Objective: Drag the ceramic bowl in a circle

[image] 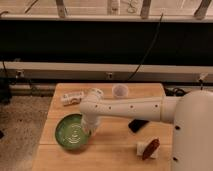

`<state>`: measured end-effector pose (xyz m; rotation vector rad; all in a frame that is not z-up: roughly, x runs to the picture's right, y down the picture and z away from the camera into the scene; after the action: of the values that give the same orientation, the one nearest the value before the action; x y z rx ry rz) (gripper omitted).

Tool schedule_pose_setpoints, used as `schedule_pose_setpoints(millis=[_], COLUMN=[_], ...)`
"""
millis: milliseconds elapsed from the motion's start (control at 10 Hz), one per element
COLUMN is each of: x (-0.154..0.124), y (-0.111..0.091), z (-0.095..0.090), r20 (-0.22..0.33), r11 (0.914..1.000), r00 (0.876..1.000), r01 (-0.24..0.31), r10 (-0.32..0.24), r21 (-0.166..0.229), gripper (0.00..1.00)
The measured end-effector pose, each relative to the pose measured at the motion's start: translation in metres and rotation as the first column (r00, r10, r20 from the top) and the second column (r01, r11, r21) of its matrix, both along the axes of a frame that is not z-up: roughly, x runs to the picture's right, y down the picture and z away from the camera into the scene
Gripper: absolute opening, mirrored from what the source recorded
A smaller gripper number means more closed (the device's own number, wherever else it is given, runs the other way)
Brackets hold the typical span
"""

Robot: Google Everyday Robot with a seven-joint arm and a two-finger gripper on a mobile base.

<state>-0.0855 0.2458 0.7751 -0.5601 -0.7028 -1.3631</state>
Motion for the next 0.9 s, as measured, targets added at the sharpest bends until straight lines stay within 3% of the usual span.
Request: schedule_pose_setpoints(millis=[400,700,900], x=[0.003,0.038,0.073], y=[0.015,0.022,0.022], z=[-0.03,-0.037,-0.037], r20=[0.015,-0.041,-0.107], r11=[0.9974,0.9969,0.9972], r00=[0.998,0.997,0.992], r01=[0.068,0.068,0.057], r10=[-0.068,-0.07,-0.062], r21=[-0.022,-0.038,-0.047], gripper=[0.0,0.0,0.0])
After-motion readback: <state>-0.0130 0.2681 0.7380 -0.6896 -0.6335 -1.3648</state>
